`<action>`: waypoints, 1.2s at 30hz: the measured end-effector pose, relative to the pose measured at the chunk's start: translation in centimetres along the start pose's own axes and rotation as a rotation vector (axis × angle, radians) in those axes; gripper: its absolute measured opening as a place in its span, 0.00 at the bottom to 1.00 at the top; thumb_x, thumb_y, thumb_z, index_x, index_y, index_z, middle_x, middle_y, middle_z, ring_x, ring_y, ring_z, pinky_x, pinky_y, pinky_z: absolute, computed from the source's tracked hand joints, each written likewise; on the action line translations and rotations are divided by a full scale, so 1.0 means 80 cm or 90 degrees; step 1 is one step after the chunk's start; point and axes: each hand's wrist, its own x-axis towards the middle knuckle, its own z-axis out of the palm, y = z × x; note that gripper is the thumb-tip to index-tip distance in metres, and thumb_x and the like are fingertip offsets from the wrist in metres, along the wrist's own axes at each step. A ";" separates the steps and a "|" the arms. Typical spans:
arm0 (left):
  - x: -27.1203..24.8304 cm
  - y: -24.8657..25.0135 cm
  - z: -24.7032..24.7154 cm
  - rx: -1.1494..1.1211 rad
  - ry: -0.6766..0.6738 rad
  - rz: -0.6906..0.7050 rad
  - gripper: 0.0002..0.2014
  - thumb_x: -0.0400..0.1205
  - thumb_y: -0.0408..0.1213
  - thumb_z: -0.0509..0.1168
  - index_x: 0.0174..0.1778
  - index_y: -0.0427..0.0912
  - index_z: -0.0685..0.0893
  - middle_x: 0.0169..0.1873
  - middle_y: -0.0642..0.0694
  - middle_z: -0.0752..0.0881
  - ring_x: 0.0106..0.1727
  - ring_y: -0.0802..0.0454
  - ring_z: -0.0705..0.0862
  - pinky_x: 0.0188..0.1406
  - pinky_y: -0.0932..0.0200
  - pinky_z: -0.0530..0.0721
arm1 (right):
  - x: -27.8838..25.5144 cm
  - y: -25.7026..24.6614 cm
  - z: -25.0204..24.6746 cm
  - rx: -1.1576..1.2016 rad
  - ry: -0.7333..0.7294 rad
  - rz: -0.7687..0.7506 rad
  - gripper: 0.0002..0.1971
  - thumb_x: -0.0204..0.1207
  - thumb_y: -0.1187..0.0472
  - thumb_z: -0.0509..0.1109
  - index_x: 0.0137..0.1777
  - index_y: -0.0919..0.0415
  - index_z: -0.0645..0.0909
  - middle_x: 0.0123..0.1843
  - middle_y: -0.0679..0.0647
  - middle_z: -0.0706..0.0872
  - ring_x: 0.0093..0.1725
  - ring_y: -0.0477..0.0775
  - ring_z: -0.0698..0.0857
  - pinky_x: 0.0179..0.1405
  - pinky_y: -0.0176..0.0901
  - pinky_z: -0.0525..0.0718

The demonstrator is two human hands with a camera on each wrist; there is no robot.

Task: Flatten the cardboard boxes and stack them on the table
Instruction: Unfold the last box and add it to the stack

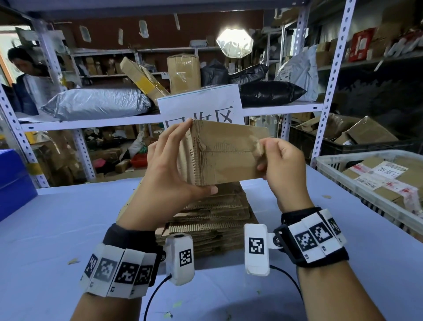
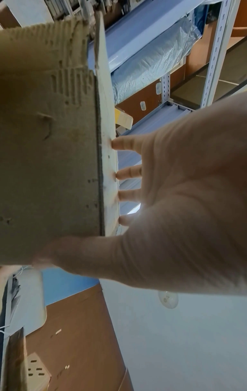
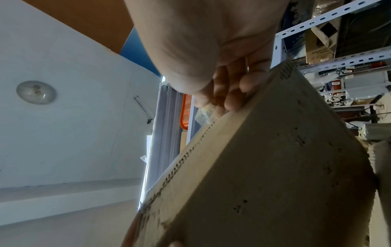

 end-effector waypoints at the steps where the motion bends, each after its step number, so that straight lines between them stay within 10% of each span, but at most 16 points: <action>1: 0.001 0.001 -0.001 -0.002 -0.002 -0.002 0.62 0.59 0.51 0.88 0.82 0.79 0.54 0.81 0.68 0.62 0.83 0.57 0.59 0.83 0.40 0.67 | 0.002 0.000 0.000 0.002 0.001 0.003 0.16 0.89 0.52 0.58 0.44 0.51 0.85 0.35 0.44 0.86 0.31 0.42 0.80 0.35 0.47 0.81; 6: 0.024 -0.003 -0.011 -0.004 -0.010 0.004 0.63 0.56 0.64 0.80 0.86 0.72 0.53 0.78 0.76 0.61 0.82 0.53 0.62 0.81 0.34 0.70 | 0.026 -0.001 0.004 -0.023 -0.023 -0.032 0.10 0.77 0.48 0.77 0.51 0.51 0.82 0.42 0.45 0.84 0.42 0.44 0.82 0.44 0.42 0.80; 14: 0.054 -0.036 -0.015 0.007 -0.040 -0.010 0.66 0.59 0.59 0.84 0.89 0.65 0.49 0.75 0.79 0.56 0.84 0.52 0.59 0.83 0.33 0.67 | 0.061 0.010 0.015 -0.013 0.021 -0.039 0.08 0.83 0.52 0.72 0.53 0.52 0.91 0.56 0.49 0.89 0.59 0.45 0.85 0.60 0.40 0.80; 19: 0.058 -0.055 -0.021 0.011 -0.055 -0.022 0.65 0.57 0.62 0.82 0.88 0.62 0.52 0.78 0.70 0.60 0.83 0.51 0.60 0.82 0.33 0.68 | 0.071 0.026 0.019 0.123 0.011 0.075 0.07 0.84 0.55 0.71 0.48 0.47 0.91 0.48 0.59 0.90 0.34 0.41 0.77 0.34 0.37 0.75; 23: 0.060 -0.071 -0.024 0.017 -0.071 -0.031 0.66 0.57 0.57 0.85 0.88 0.63 0.52 0.75 0.75 0.60 0.82 0.51 0.61 0.82 0.31 0.68 | 0.084 0.035 0.017 0.125 -0.009 0.148 0.15 0.83 0.53 0.72 0.68 0.54 0.82 0.44 0.45 0.91 0.31 0.38 0.83 0.27 0.30 0.78; 28: 0.059 -0.080 -0.022 0.021 -0.093 -0.042 0.67 0.58 0.56 0.86 0.88 0.65 0.50 0.75 0.73 0.60 0.82 0.53 0.60 0.83 0.31 0.67 | 0.082 0.033 0.029 0.049 -0.025 0.167 0.17 0.90 0.56 0.58 0.43 0.59 0.83 0.40 0.48 0.90 0.31 0.45 0.80 0.27 0.36 0.78; 32: 0.058 -0.084 -0.024 0.019 -0.097 -0.052 0.68 0.57 0.58 0.86 0.88 0.65 0.49 0.75 0.73 0.60 0.83 0.53 0.59 0.83 0.31 0.66 | 0.081 0.031 0.032 0.074 -0.071 0.196 0.24 0.86 0.40 0.60 0.43 0.60 0.83 0.37 0.49 0.88 0.29 0.43 0.83 0.28 0.37 0.82; 36: 0.056 -0.089 -0.025 0.023 -0.096 -0.056 0.68 0.55 0.65 0.82 0.87 0.68 0.48 0.77 0.71 0.60 0.83 0.53 0.60 0.82 0.31 0.68 | 0.076 0.042 0.035 0.052 -0.133 0.129 0.10 0.83 0.56 0.72 0.51 0.64 0.87 0.45 0.52 0.88 0.40 0.44 0.85 0.38 0.37 0.82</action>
